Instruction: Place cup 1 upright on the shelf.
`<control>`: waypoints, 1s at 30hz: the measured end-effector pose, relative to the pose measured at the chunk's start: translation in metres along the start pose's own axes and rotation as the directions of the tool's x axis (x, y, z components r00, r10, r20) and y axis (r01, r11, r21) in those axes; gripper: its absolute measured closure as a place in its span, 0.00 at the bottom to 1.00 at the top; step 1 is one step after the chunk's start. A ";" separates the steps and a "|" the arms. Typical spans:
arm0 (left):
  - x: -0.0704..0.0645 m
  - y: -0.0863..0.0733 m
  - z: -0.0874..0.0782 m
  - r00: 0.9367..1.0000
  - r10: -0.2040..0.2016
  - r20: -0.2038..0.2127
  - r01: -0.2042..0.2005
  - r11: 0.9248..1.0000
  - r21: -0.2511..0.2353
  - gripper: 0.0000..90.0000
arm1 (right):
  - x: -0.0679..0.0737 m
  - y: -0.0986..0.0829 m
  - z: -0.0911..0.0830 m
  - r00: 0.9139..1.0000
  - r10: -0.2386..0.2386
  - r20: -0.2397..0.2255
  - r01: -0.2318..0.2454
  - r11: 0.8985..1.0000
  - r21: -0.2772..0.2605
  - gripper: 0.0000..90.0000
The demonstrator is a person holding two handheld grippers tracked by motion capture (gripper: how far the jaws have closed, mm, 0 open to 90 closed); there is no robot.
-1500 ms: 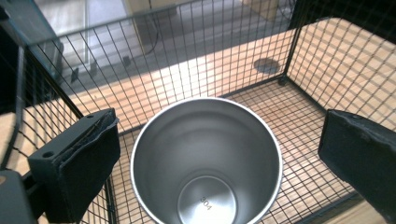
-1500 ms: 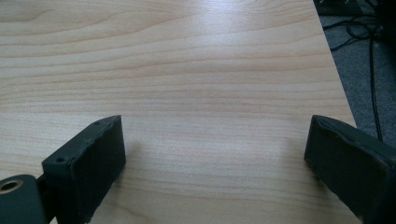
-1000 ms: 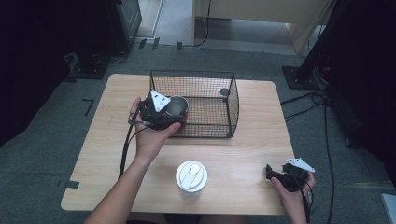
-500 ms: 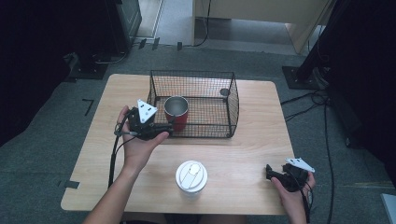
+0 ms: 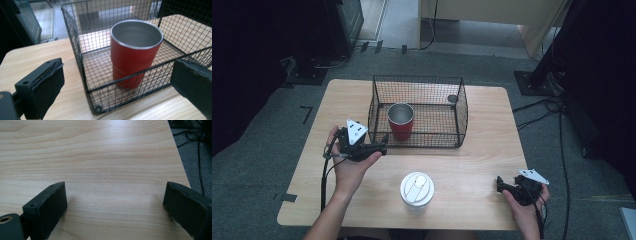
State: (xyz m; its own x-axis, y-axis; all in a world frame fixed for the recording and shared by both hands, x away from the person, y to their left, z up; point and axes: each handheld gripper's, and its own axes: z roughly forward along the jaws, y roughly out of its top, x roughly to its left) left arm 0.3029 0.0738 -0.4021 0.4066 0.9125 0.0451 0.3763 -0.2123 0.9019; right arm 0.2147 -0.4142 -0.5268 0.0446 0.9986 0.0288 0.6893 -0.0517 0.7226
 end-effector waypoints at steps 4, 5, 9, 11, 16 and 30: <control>0.006 -0.013 -0.004 1.000 -0.003 -0.005 0.003 1.000 0.006 0.00 | 0.000 0.000 0.000 1.000 0.000 0.000 0.000 1.000 0.000 0.06; 0.006 -0.013 -0.004 1.000 -0.003 -0.005 0.003 1.000 0.006 0.00 | 0.000 0.000 0.000 1.000 0.000 0.000 0.000 1.000 0.000 0.06; 0.013 -0.028 -0.006 1.000 -0.020 -0.012 0.020 1.000 0.022 0.00 | 0.000 0.000 0.000 1.000 0.001 0.000 -0.001 1.000 0.000 0.06; 0.017 -0.034 -0.007 0.999 -0.028 -0.017 0.028 0.999 0.032 0.00 | 0.000 0.000 0.000 1.000 0.000 0.000 0.000 1.000 0.000 0.06; 0.027 -0.055 -0.010 0.999 -0.043 -0.034 0.045 0.997 0.057 0.00 | 0.000 0.000 0.000 1.000 -0.001 0.000 0.001 1.000 0.000 0.06; 0.057 -0.098 -0.026 0.993 -0.091 -0.073 0.099 0.990 0.100 0.00 | 0.000 0.000 0.000 1.000 -0.002 0.001 0.002 1.000 0.001 0.06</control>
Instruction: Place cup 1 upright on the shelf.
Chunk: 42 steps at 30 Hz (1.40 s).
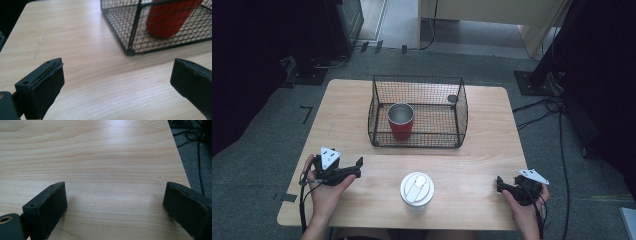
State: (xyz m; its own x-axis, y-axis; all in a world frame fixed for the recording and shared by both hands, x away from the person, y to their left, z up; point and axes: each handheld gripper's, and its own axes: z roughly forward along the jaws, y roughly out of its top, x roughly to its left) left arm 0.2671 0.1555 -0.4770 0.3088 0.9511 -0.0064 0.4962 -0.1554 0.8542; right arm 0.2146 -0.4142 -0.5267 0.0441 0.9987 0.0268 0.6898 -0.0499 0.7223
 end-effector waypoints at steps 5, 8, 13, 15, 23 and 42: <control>0.019 -0.016 -0.007 1.000 -0.013 -0.018 0.013 1.000 0.022 0.00 | 0.001 0.000 0.000 1.000 0.006 0.005 -0.006 1.000 0.000 0.06; 0.026 -0.022 -0.009 1.000 -0.017 -0.025 0.018 0.999 0.035 0.00 | 0.001 0.000 0.000 1.000 0.006 0.005 -0.006 1.000 0.000 0.06; 0.043 -0.037 -0.013 0.995 -0.030 -0.092 0.039 0.993 0.108 0.00 | 0.000 0.000 0.000 1.000 0.010 0.008 -0.010 1.000 0.000 0.06; 0.049 -0.042 -0.014 0.994 -0.044 -0.100 0.056 0.991 0.124 0.00 | 0.000 0.000 0.000 1.000 0.011 0.010 -0.011 1.000 0.000 0.06; 0.057 -0.050 -0.008 0.995 -0.055 -0.087 0.071 0.979 0.191 0.00 | 0.002 -0.003 -0.007 0.999 -0.016 -0.029 0.017 1.000 0.026 0.06; 0.053 -0.049 0.000 0.995 -0.035 -0.090 0.057 0.963 0.263 0.00 | 0.056 0.013 -0.045 0.948 -0.095 -0.305 0.060 0.990 -0.124 0.07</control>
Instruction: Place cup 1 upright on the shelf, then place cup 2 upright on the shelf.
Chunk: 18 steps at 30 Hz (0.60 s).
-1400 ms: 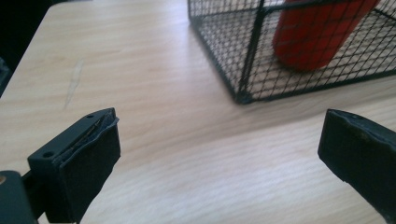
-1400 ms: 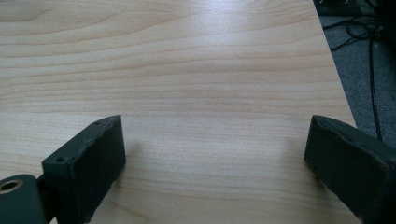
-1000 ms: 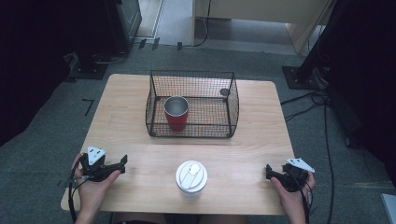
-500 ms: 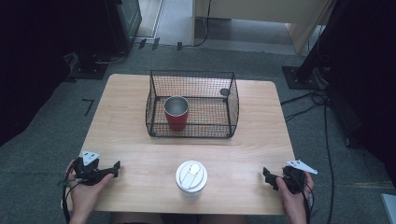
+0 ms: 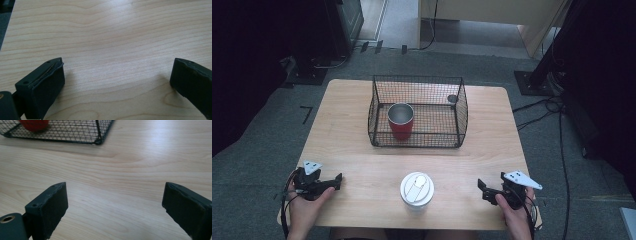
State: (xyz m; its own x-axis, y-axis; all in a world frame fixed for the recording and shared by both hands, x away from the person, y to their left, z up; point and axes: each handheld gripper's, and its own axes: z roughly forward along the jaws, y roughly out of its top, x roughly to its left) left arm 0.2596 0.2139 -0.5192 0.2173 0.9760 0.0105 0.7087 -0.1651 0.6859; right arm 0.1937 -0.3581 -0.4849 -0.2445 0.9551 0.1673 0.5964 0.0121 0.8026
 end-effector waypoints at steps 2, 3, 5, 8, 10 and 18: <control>0.000 0.000 0.000 1.000 -0.004 -0.004 0.004 1.000 -0.001 0.00 | 0.004 0.001 0.000 1.000 -0.007 -0.010 0.007 1.000 -0.002 0.07; -0.001 0.000 0.000 1.000 -0.006 -0.005 0.006 1.000 -0.001 0.00 | 0.013 0.003 0.000 0.999 -0.035 -0.025 0.035 0.999 -0.002 0.07; -0.001 0.000 0.001 1.000 -0.007 -0.006 0.007 1.000 -0.001 0.00 | 0.016 0.003 0.000 0.998 -0.046 -0.031 0.046 0.999 -0.001 0.07; -0.002 0.001 0.001 1.000 -0.015 -0.016 0.015 1.000 0.000 0.00 | 0.032 0.005 0.001 0.994 -0.079 -0.076 0.080 0.997 0.003 0.07; -0.002 0.001 0.001 1.000 -0.015 -0.016 0.015 1.000 0.000 0.00 | 0.039 0.007 0.002 0.992 -0.097 -0.086 0.097 0.995 0.000 0.07; -0.002 0.002 0.002 1.000 -0.016 -0.017 0.016 1.000 0.001 0.00 | 0.061 0.009 0.003 0.980 -0.142 -0.143 0.142 0.990 -0.007 0.07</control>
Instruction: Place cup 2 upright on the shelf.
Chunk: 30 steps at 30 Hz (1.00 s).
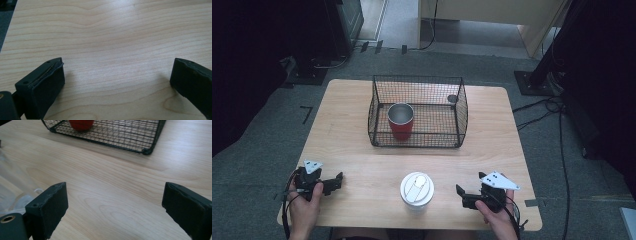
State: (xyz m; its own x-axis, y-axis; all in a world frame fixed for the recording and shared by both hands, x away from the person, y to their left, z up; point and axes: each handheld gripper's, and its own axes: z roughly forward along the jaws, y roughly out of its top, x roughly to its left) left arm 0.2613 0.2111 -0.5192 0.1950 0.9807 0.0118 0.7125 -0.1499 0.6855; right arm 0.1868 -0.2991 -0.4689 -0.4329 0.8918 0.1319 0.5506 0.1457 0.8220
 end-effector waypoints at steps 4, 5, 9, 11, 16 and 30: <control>0.000 0.000 0.001 1.000 -0.005 -0.002 0.005 1.000 -0.003 0.00 | 0.014 0.002 0.001 0.998 -0.031 -0.051 0.031 1.000 -0.006 0.07; 0.000 0.000 0.001 1.000 -0.005 -0.002 0.005 1.000 -0.003 0.00 | 0.014 0.002 0.001 0.998 -0.031 -0.051 0.031 1.000 -0.006 0.07; 0.000 0.000 0.001 1.000 -0.005 -0.002 0.005 1.000 -0.003 0.00 | 0.025 0.004 -0.001 0.994 -0.066 -0.087 0.065 0.998 -0.012 0.07; -0.001 0.001 0.001 1.000 -0.006 -0.003 0.006 1.000 -0.002 0.00 | 0.030 0.006 -0.004 0.989 -0.070 -0.130 0.066 0.997 -0.036 0.06; -0.001 0.001 0.001 1.000 -0.006 -0.004 0.006 1.000 -0.002 0.00 | 0.036 0.007 -0.005 0.978 -0.094 -0.185 0.085 0.995 -0.055 0.06; -0.001 0.001 0.001 1.000 -0.006 -0.004 0.006 1.000 -0.002 0.00 | 0.059 0.008 -0.001 0.950 -0.129 -0.284 0.115 0.991 -0.065 0.06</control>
State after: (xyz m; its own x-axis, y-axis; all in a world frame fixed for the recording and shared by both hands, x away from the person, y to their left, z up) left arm 0.2622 0.2103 -0.5194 0.1882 0.9821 0.0105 0.7122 -0.1439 0.6871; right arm 0.1652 -0.2455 -0.4540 -0.6849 0.7068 0.1769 0.4496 0.2190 0.8660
